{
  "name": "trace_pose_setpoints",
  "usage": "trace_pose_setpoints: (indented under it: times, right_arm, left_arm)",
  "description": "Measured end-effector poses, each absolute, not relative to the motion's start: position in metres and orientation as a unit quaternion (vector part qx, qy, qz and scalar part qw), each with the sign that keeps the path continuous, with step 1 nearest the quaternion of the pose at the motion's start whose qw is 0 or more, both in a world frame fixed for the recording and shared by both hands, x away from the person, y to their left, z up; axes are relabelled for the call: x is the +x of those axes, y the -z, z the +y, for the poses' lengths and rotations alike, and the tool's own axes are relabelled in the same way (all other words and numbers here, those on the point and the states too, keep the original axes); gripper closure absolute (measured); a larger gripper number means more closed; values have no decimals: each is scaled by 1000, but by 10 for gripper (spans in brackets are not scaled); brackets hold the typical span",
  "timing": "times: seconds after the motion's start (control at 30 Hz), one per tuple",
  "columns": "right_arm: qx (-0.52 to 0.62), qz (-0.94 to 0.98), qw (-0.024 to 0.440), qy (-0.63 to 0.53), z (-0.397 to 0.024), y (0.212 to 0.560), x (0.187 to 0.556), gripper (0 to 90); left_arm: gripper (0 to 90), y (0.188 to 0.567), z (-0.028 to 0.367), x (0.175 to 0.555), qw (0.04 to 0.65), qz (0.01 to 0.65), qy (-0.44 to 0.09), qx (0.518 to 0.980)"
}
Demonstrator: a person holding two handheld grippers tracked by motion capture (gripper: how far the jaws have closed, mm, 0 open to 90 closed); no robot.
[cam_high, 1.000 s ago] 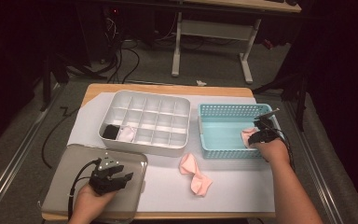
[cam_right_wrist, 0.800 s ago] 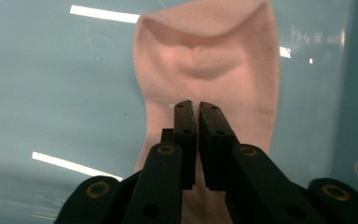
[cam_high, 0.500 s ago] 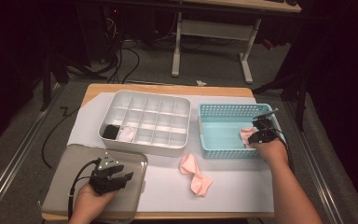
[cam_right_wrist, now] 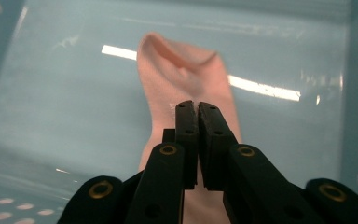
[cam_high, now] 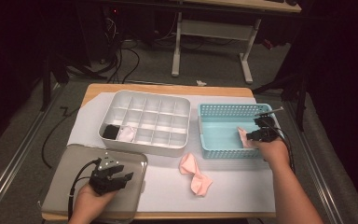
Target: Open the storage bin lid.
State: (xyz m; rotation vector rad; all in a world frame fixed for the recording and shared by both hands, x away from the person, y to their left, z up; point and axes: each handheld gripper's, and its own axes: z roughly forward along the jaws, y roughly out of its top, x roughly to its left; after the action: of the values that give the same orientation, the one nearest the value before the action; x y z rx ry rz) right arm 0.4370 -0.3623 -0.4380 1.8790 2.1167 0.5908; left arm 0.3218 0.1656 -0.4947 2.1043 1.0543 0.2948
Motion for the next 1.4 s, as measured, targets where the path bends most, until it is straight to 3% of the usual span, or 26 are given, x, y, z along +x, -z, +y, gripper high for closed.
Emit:
trace_pose_setpoints:
  times: [0.7, 1.1, 1.4]
  right_arm:
    - [599, 728, 180, -282, -345, 392, 405, 872]
    - [565, 735, 213, -311, -330, 345, 383, 872]
    - [551, 744, 205, -318, -318, 344, 356, 872]
  left_arm:
    - [493, 495, 162, 321, 375, 408, -114, 824]
    - [493, 495, 160, 321, 375, 405, -111, 826]
    - [493, 493, 160, 319, 379, 403, -113, 825]
